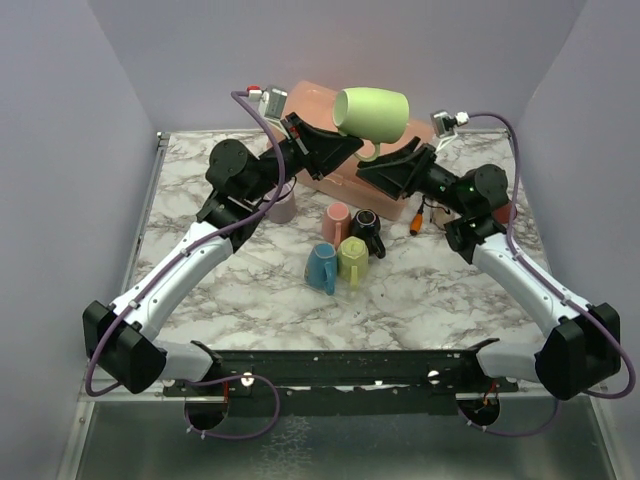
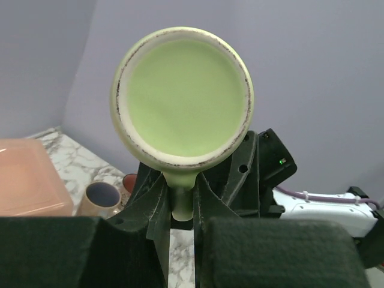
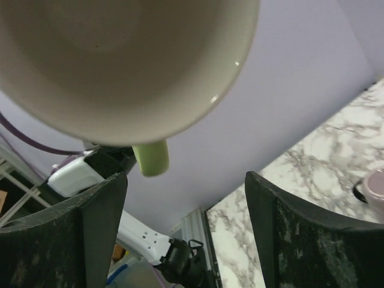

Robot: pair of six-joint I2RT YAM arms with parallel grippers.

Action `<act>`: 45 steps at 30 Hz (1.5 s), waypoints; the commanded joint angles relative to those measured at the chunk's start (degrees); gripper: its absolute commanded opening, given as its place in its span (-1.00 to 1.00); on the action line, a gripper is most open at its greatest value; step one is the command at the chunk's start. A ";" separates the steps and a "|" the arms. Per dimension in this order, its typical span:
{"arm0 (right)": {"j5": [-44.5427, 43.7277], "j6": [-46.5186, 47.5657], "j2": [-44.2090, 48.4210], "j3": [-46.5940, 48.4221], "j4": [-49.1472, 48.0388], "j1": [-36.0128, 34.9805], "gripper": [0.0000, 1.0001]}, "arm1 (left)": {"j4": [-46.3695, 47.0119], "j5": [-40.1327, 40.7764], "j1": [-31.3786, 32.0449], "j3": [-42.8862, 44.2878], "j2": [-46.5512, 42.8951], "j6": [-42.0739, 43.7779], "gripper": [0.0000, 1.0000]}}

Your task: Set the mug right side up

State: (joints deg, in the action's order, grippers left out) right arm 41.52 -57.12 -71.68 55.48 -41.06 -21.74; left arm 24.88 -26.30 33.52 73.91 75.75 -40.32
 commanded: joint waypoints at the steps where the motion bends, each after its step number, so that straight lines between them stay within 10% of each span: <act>1: -2.34 -3.53 -1.47 4.20 -9.96 -3.06 0.61 | 11.75 -5.29 0.48 3.08 -0.58 -5.44 -1.00; 12: -6.89 -10.94 -3.16 5.51 -20.64 -3.45 0.26 | 14.49 -5.92 0.84 2.73 -1.54 -7.41 -1.00; 26: -9.62 -12.14 -3.23 6.57 -20.83 -3.41 -0.97 | 14.71 -7.31 1.02 2.46 -1.14 -7.55 -1.00; 30: -10.62 -9.66 -1.60 5.52 -19.64 -3.40 -0.99 | 14.69 -6.51 1.02 2.70 -0.96 -8.46 -1.00; 39: -13.69 0.88 3.42 5.39 -11.71 -3.49 -0.99 | 14.46 -5.97 1.02 2.28 -0.32 -8.97 0.22; 45: -22.42 12.13 9.67 5.54 1.72 -3.40 -0.99 | -0.39 -0.91 1.02 7.22 0.91 0.17 0.60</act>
State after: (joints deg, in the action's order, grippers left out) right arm 28.29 -54.92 -67.22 60.42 -46.19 -25.17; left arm 35.18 -31.42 34.26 75.35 76.07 -47.79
